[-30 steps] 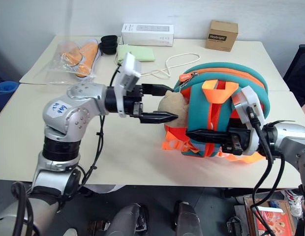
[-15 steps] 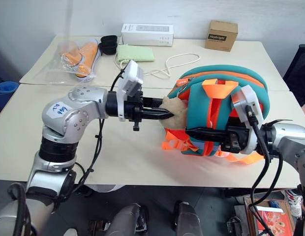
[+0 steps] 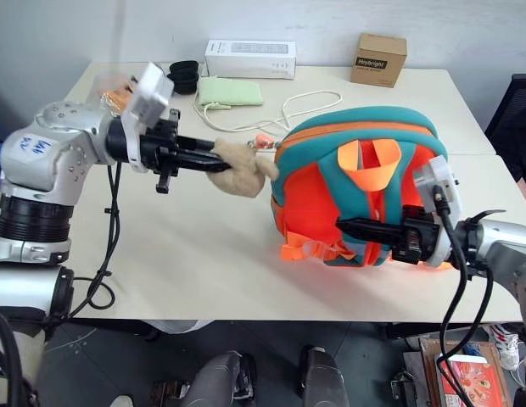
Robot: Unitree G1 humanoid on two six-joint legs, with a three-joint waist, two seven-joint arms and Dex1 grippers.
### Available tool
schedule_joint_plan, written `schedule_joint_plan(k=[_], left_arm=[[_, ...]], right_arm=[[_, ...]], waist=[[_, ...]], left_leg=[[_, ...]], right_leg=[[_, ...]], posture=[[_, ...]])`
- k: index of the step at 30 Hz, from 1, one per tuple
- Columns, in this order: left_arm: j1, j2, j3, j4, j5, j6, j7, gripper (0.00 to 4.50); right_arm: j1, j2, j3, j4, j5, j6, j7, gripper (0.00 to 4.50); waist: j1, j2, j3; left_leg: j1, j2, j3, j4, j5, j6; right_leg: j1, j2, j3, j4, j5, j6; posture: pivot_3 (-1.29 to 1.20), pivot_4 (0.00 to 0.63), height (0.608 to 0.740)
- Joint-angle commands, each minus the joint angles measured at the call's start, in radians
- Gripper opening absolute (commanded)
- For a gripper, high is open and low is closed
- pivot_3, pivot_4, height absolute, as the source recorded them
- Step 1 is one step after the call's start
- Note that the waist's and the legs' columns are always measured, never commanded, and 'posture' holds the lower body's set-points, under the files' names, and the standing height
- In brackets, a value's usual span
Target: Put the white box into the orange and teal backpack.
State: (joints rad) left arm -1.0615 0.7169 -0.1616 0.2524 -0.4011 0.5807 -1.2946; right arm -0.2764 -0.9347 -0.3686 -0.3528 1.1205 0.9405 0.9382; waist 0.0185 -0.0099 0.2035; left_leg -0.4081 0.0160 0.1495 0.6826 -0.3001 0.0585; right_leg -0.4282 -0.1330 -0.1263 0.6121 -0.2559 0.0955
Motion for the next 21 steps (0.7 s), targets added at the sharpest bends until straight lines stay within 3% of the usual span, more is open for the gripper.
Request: schedule_joint_plan(k=[1,7,11,17,18,21], left_arm=[[0.048,0.012,-0.067,0.043,0.142,-0.192,-0.01,0.41],[0.175,-0.092,-0.184,0.04,0.294,-0.377,0.058,0.41],[0.241,-0.145,-0.211,-0.015,0.326,-0.384,0.083,0.41],[0.281,-0.119,-0.124,-0.071,0.266,-0.26,0.088,0.41],[0.291,-0.105,-0.101,-0.088,0.241,-0.224,0.079,1.05],[0.333,-0.04,-0.017,-0.163,0.146,-0.111,0.041,2.03]], right_arm=[[0.017,0.001,-0.057,-0.019,0.001,-0.033,0.005,0.0],[0.01,0.014,-0.045,-0.015,-0.004,-0.053,-0.018,0.0],[-0.001,0.017,-0.022,0.001,-0.052,-0.082,-0.031,0.0],[0.023,-0.011,0.02,0.03,-0.187,-0.151,-0.004,0.0],[0.029,-0.024,0.016,0.04,-0.197,-0.151,0.011,0.63],[0.045,-0.083,-0.036,0.107,-0.195,-0.128,0.082,1.61]], waist=[[0.002,0.0,0.0],[0.004,0.0,0.0],[0.004,0.0,0.0],[0.003,0.0,0.0],[0.002,0.0,0.0],[-0.002,0.0,0.0]], left_leg=[[0.0,0.0,0.0,0.0,0.0,0.0],[0.0,0.0,0.0,0.0,0.0,0.001],[0.0,0.0,0.0,0.0,-0.001,0.001],[0.0,0.0,0.0,0.0,-0.001,0.001],[0.0,0.0,0.0,0.0,-0.001,0.001],[0.0,0.001,0.0,0.0,-0.001,0.001]], right_leg=[[0.0,0.0,0.0,0.0,0.0,0.0],[0.0,-0.002,0.001,-0.002,0.0,0.0],[0.0,-0.002,0.003,-0.001,0.0,0.0],[0.0,-0.002,0.006,-0.001,0.0,0.0],[0.0,-0.002,0.006,-0.001,0.0,0.0],[0.0,-0.001,0.006,0.0,0.0,0.0]], posture=[[0.0,0.15,0.74],[0.0,0.15,0.74],[0.0,0.15,0.74],[0.0,0.15,0.74],[0.0,0.15,0.74],[0.0,0.15,0.74]])
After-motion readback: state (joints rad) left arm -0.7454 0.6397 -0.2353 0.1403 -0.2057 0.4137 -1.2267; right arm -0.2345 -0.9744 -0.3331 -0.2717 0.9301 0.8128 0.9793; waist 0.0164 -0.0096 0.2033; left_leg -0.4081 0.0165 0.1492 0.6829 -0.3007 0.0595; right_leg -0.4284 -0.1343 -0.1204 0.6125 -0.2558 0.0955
